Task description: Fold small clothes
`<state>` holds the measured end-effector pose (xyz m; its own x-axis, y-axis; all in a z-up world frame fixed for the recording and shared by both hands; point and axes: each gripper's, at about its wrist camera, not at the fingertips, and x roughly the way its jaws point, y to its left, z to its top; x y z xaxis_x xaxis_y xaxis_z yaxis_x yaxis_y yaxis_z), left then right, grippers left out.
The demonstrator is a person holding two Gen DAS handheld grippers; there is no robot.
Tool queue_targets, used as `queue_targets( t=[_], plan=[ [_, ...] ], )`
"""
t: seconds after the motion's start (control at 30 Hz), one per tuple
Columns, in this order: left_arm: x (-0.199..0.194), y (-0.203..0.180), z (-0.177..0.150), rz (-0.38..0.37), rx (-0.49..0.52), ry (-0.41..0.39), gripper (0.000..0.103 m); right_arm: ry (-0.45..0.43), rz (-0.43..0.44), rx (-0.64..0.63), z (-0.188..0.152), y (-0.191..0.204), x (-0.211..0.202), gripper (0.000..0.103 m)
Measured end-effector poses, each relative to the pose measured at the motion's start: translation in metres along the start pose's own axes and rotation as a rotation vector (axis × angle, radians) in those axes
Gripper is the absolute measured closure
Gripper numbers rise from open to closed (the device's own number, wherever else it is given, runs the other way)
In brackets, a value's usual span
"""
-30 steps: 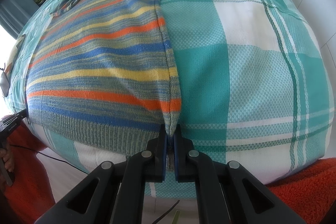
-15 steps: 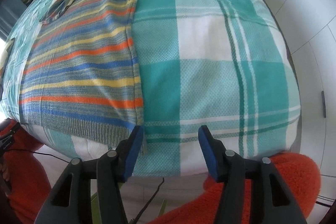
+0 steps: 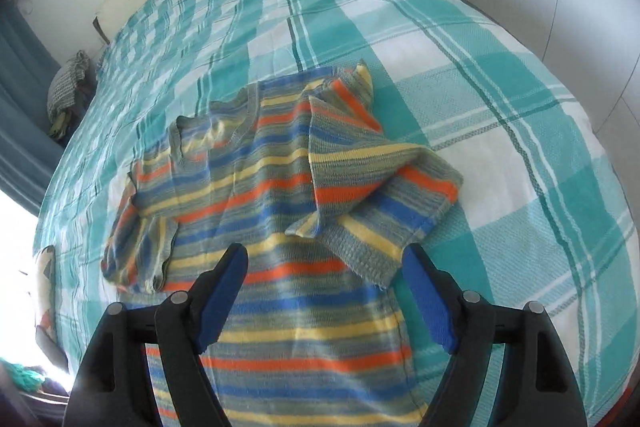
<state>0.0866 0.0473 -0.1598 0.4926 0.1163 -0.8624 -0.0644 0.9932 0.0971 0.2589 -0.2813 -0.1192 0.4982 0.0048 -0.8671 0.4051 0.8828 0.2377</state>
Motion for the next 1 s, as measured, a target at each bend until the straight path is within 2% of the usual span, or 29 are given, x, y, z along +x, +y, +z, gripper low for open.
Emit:
queue_targets(
  t=[0.03, 0.07, 0.1, 0.13, 0.3, 0.37, 0.47, 0.57, 0.63, 0.73, 0.87, 0.9, 0.93, 1.0],
  plan=[
    [0.002, 0.003, 0.001, -0.016, -0.017, 0.007, 0.019, 0.014, -0.025, 0.003, 0.004, 0.002, 0.018, 0.028],
    [0.003, 0.005, 0.002, -0.022, -0.028, 0.008, 0.019, 0.030, -0.054, -0.008, 0.009, -0.001, 0.034, 0.054],
    [0.004, 0.006, 0.003, -0.021, -0.034, 0.009, 0.019, 0.042, -0.083, -0.025, 0.015, -0.007, 0.043, 0.088],
    [0.005, 0.007, 0.003, -0.021, -0.038, 0.012, 0.019, 0.041, -0.104, -0.033, 0.023, -0.020, 0.044, 0.098],
    [0.012, 0.003, 0.002, -0.054, -0.034, 0.036, 0.019, -0.015, -0.167, -0.073, 0.079, -0.108, -0.015, 0.099],
    [0.014, -0.003, 0.002, -0.056, -0.018, 0.040, 0.019, -0.003, -0.208, -0.071, 0.104, -0.152, -0.034, 0.098],
    [0.016, -0.015, 0.004, -0.056, 0.015, 0.047, 0.019, 0.045, -0.252, -0.012, 0.134, -0.218, -0.033, 0.090],
    [0.013, -0.023, 0.002, -0.050, 0.042, 0.039, 0.019, 0.082, -0.204, 0.101, 0.132, -0.273, -0.022, 0.067],
    [0.012, -0.024, 0.000, -0.043, 0.053, 0.033, 0.019, 0.025, -0.117, 0.187, 0.117, -0.297, -0.027, 0.066],
    [0.013, -0.022, 0.001, -0.040, 0.045, 0.038, 0.019, -0.066, 0.051, 0.269, 0.080, -0.313, -0.040, 0.066],
    [0.021, -0.018, 0.003, -0.043, 0.014, 0.065, 0.019, -0.011, 0.296, 0.268, 0.025, -0.301, -0.030, 0.067],
    [0.023, -0.017, 0.003, -0.047, 0.005, 0.073, 0.019, 0.025, 0.292, 0.237, 0.019, -0.292, -0.021, 0.067],
    [0.024, -0.016, 0.002, -0.050, -0.001, 0.080, 0.019, 0.043, 0.237, 0.191, 0.017, -0.282, -0.013, 0.067],
    [0.025, -0.016, 0.001, -0.043, -0.003, 0.085, 0.019, 0.031, 0.158, 0.121, 0.030, -0.267, 0.001, 0.069]
  ],
)
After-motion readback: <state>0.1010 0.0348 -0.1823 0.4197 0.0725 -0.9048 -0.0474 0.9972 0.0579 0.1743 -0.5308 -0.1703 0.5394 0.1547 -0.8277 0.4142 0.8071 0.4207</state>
